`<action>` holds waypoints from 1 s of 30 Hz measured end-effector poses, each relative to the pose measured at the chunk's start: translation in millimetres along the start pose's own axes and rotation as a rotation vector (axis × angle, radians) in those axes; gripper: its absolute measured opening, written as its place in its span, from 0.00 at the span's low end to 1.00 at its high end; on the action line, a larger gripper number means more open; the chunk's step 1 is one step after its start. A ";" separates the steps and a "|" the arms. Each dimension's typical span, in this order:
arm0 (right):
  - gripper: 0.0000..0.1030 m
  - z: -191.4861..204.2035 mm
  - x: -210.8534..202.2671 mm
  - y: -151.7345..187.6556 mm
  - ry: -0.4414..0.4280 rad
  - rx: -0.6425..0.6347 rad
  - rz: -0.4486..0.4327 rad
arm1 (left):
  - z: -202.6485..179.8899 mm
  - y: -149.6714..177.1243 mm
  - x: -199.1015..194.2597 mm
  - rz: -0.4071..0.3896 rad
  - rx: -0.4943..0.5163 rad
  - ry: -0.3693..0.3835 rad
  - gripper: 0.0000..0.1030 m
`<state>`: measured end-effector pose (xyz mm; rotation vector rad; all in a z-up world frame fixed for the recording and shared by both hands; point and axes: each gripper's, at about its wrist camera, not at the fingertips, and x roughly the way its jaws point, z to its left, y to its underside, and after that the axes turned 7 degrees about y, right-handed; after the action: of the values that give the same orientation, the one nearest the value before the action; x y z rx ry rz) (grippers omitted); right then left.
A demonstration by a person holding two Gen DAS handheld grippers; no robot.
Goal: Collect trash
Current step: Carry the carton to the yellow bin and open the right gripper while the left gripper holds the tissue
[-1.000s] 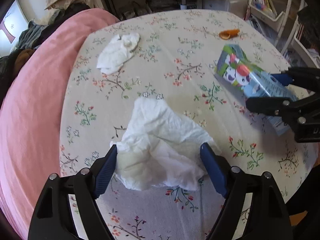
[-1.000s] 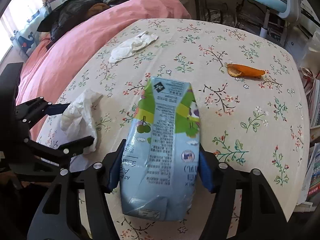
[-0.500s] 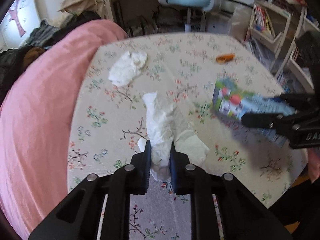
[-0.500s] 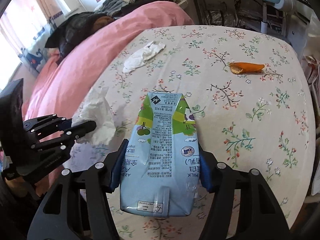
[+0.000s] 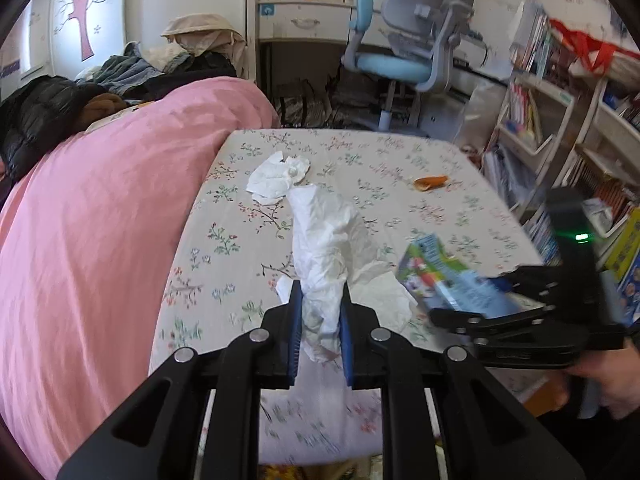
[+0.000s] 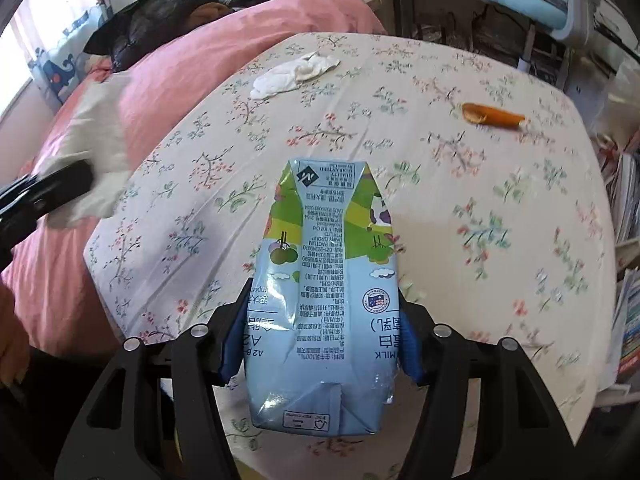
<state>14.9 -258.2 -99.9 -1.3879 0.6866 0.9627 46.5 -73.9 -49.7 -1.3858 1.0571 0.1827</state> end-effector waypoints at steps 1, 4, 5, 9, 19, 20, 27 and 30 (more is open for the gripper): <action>0.57 -0.3 -0.8 2.9 -0.016 0.015 -0.002 | -2.3 3.8 -6.2 -0.010 -0.003 0.007 0.16; 0.57 -1.7 -7.8 14.8 -0.081 0.077 -0.013 | -6.4 13.7 -18.9 -0.030 -0.011 0.019 0.16; 0.57 -1.5 -11.9 19.3 -0.107 0.098 -0.019 | -6.6 17.4 -23.7 -0.036 -0.016 0.026 0.16; 0.57 4.4 -34.8 46.6 -0.217 0.165 -0.041 | -6.3 29.5 -37.7 -0.045 -0.036 0.039 0.16; 0.57 72.0 -70.6 142.0 -0.293 0.010 0.061 | -16.1 56.4 -53.8 -0.034 -0.038 0.061 0.16; 0.57 78.6 -67.8 149.3 -0.285 -0.011 0.092 | -18.4 59.5 -54.4 -0.028 -0.033 0.061 0.16; 0.72 60.9 -87.6 164.3 -0.146 0.106 0.024 | -37.4 84.7 -52.6 0.043 0.023 0.058 0.16; 0.77 20.0 -109.8 160.2 -0.063 0.317 -0.112 | -53.4 99.5 -42.6 0.130 0.098 0.056 0.16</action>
<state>-179.2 -266.9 -81.0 -1.1006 0.6744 0.7680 -70.0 -75.1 -81.4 -1.2407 1.1887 0.1860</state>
